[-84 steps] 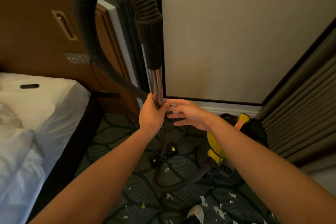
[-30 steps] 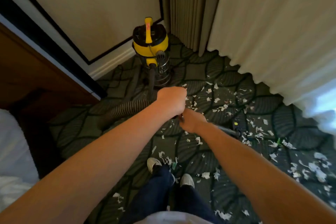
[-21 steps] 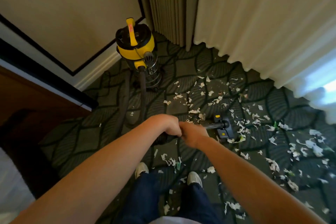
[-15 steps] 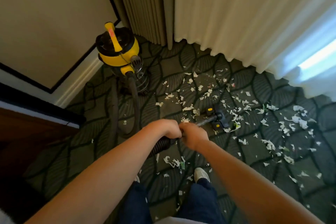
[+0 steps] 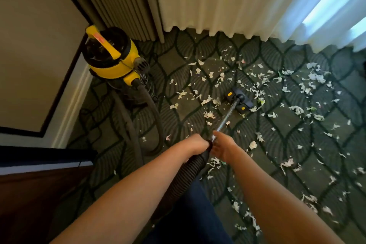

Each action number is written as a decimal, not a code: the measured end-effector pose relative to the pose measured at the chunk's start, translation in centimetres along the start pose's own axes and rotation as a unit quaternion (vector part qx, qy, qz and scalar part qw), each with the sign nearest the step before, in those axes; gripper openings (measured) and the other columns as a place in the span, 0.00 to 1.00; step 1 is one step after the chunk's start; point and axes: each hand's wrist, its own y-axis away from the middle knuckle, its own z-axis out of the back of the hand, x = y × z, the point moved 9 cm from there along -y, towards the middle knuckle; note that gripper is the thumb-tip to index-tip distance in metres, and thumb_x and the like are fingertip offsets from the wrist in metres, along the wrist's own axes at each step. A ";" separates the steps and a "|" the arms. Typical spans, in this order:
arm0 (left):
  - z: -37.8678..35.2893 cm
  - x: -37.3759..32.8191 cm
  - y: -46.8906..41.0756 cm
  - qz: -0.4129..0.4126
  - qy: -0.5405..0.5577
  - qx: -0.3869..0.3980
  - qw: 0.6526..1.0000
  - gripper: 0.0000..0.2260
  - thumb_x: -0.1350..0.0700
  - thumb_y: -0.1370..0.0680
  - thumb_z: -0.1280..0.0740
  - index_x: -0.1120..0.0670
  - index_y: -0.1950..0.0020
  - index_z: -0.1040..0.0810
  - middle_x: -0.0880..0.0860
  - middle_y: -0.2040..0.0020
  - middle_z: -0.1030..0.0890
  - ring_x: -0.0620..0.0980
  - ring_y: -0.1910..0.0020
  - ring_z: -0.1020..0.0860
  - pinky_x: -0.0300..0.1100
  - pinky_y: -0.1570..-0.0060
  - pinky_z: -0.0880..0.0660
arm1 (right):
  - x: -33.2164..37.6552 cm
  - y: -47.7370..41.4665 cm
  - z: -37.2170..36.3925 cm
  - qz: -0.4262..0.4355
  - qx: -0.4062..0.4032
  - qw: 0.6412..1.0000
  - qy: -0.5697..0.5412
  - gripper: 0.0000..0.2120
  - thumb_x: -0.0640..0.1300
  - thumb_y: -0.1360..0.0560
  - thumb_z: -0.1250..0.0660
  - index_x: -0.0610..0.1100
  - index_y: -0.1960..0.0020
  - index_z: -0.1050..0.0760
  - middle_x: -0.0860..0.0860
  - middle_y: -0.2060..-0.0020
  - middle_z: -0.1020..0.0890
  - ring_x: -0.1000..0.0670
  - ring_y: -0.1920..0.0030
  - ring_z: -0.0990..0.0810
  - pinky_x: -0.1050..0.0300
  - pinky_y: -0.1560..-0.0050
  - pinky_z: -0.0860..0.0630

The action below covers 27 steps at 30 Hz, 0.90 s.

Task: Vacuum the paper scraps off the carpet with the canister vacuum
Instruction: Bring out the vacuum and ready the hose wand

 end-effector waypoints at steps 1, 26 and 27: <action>0.6 0.4 -0.3 0.005 0.009 0.000 1.000 0.15 0.53 0.21 0.37 0.62 0.41 0.22 0.58 0.53 0.20 0.53 0.59 0.22 0.40 0.66 0.28 | -0.3 -0.2 -1.1 -0.011 0.010 1.000 -0.026 0.13 0.46 0.19 0.38 0.37 0.41 0.27 0.40 0.49 0.19 0.43 0.55 0.18 0.51 0.58 0.20; 28.6 1.9 -6.7 -0.054 0.035 -0.051 0.997 0.12 0.56 0.19 0.40 0.60 0.43 0.22 0.59 0.47 0.18 0.54 0.50 0.21 0.45 0.49 0.26 | 10.4 -1.3 -22.8 -0.018 -0.130 0.981 -0.142 0.33 0.37 0.20 0.39 0.45 0.21 0.50 0.39 0.35 0.29 0.42 0.42 0.24 0.50 0.45 0.22; 29.6 2.4 -7.3 -0.052 0.031 -0.048 0.997 0.11 0.56 0.19 0.40 0.60 0.44 0.22 0.58 0.48 0.18 0.54 0.52 0.22 0.44 0.51 0.26 | 10.6 -1.4 -23.9 -0.018 -0.137 0.979 -0.147 0.32 0.37 0.20 0.39 0.45 0.21 0.50 0.40 0.34 0.29 0.42 0.41 0.24 0.51 0.44 0.24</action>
